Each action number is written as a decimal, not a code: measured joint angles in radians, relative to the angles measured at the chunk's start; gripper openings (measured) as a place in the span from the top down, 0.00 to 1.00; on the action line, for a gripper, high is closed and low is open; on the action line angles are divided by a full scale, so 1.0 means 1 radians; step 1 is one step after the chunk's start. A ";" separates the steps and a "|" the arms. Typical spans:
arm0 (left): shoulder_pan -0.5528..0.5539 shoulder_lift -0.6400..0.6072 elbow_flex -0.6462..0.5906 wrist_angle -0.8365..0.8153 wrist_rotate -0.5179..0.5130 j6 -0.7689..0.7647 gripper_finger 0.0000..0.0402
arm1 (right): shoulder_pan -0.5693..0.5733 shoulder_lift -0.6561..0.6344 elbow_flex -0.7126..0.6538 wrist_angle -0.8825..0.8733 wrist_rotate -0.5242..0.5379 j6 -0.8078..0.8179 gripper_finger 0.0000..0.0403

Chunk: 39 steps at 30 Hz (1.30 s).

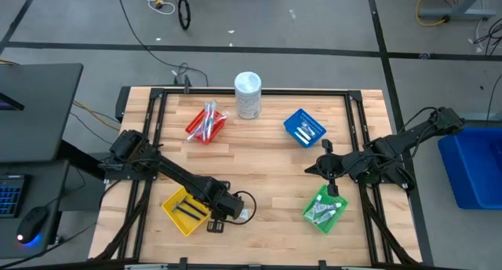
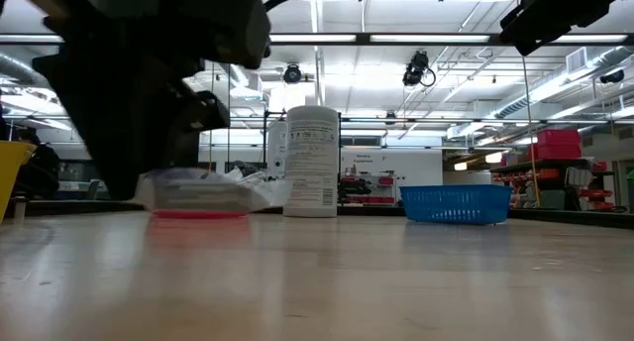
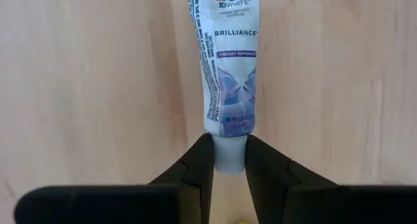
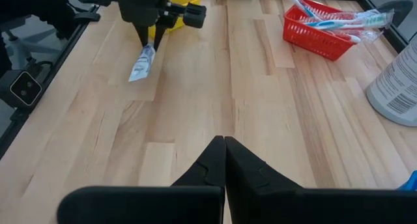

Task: Pick & Place Travel size toiletries
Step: Put the white toothpaste into the green basket

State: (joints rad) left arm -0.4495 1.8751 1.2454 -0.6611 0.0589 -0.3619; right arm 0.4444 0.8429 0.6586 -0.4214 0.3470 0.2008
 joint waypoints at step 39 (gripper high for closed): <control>0.103 -0.213 0.139 0.122 -0.233 0.060 0.81 | 0.000 0.000 -0.001 0.097 0.000 -0.034 0.99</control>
State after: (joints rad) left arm -0.3466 1.6625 1.3849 -0.5390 -0.1739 -0.3020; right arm 0.4446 0.8430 0.6579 -0.3244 0.3470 0.1665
